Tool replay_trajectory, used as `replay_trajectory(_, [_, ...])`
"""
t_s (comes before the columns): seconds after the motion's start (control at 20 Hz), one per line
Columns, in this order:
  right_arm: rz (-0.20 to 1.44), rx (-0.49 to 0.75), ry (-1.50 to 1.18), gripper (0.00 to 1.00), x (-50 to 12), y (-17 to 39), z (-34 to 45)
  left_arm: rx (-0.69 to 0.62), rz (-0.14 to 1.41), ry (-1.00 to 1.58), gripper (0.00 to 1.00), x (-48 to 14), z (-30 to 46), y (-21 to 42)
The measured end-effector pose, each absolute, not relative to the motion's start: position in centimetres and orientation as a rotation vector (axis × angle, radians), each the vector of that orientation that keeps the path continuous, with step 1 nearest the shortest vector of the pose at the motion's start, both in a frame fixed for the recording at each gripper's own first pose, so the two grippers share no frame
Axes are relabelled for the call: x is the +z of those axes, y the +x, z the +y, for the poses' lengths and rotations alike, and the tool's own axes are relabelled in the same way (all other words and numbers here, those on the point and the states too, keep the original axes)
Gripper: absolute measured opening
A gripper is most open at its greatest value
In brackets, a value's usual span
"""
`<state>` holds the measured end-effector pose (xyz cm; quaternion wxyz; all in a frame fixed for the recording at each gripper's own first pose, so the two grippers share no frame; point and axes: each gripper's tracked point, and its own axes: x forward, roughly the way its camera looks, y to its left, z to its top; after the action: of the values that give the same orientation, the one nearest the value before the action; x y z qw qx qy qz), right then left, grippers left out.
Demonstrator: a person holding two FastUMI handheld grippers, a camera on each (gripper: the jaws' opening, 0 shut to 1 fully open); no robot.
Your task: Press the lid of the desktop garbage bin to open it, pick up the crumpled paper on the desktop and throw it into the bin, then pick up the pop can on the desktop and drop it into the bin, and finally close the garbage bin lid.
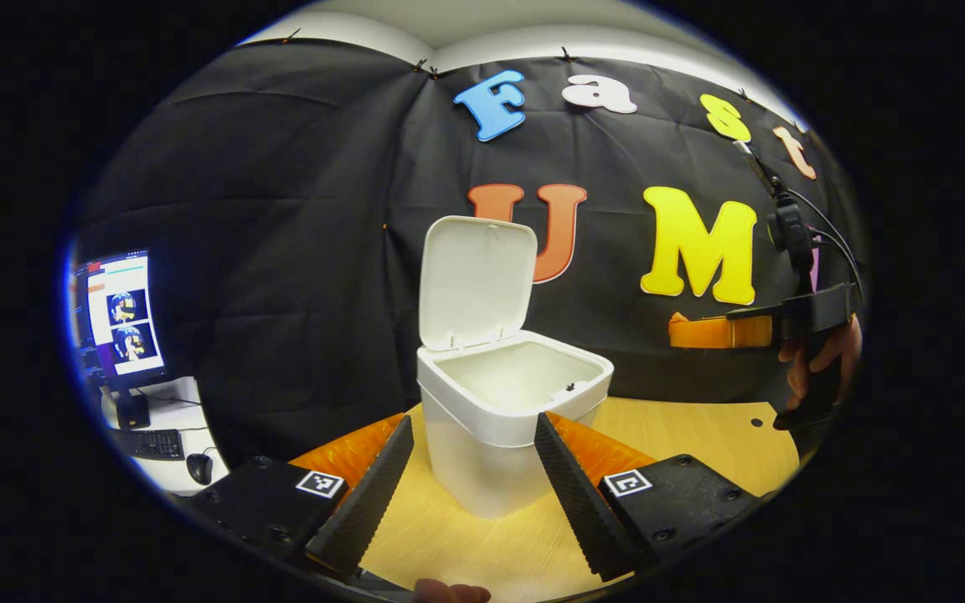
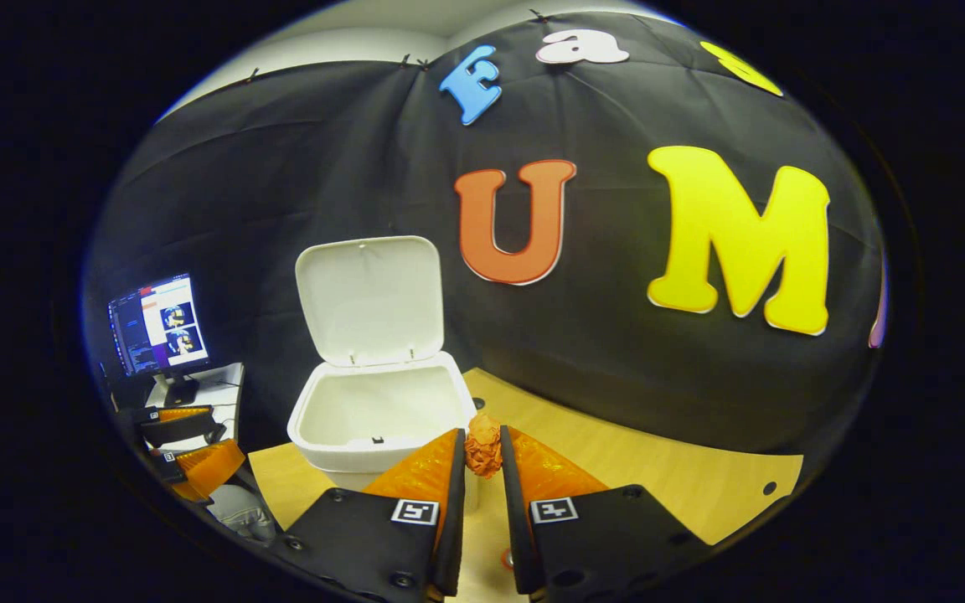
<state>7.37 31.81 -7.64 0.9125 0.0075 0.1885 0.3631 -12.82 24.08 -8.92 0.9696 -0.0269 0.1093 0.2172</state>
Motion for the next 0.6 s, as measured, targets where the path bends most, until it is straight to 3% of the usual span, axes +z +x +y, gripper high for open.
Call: replay_trajectory(0.6, [0.425,0.854,-0.087,0.25,-10.4,8.2,43.7,0.630,0.231,-0.099,0.96,-9.5,31.0,-19.0])
